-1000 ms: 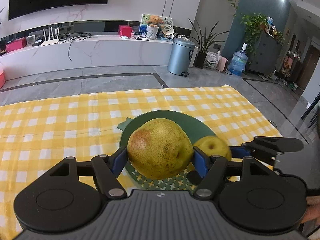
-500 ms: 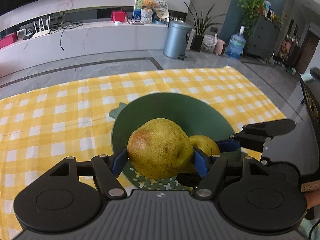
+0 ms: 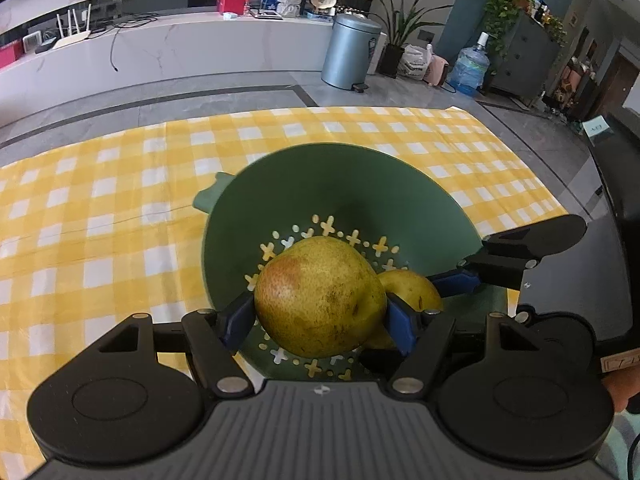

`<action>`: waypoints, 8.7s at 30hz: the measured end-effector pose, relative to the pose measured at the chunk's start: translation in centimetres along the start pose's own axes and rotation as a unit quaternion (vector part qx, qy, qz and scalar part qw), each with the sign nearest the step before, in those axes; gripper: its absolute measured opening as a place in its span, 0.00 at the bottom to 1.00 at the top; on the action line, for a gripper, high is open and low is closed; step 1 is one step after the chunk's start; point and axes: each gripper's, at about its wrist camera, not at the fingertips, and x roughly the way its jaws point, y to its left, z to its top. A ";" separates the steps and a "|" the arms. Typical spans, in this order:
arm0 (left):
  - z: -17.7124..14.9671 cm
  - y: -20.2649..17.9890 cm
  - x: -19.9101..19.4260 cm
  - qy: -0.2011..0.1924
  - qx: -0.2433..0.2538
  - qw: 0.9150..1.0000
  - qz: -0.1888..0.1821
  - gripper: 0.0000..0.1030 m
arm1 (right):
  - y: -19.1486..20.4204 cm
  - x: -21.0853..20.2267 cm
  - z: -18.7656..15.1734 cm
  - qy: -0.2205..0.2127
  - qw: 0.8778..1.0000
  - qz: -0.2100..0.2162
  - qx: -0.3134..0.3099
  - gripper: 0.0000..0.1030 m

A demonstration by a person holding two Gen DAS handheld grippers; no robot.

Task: Organize fruits
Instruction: 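Carry both pears into the green colander and open both tools, then withdraw both tools from the colander toward the oranges, then grasp an orange with the left tool while the right tool grasps another orange, then lower both oranges into the colander beside the pears and open both tools, then withdraw both tools back toward the remaining fruit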

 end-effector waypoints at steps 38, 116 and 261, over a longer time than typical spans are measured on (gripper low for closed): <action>0.2 1.5 -1.8 -0.036 -0.049 0.998 -0.025 0.74 | -0.9 -3.4 -0.6 -0.009 0.999 -0.015 0.027 0.69; -10.8 -2.8 -3.2 0.066 0.076 0.995 0.025 0.51 | 7.4 -3.3 -15.6 -0.151 0.983 0.002 0.109 0.39; -9.9 -4.2 -3.0 0.020 0.058 0.998 -0.004 0.48 | 4.6 -4.8 -16.0 -0.148 0.971 -0.081 0.168 0.39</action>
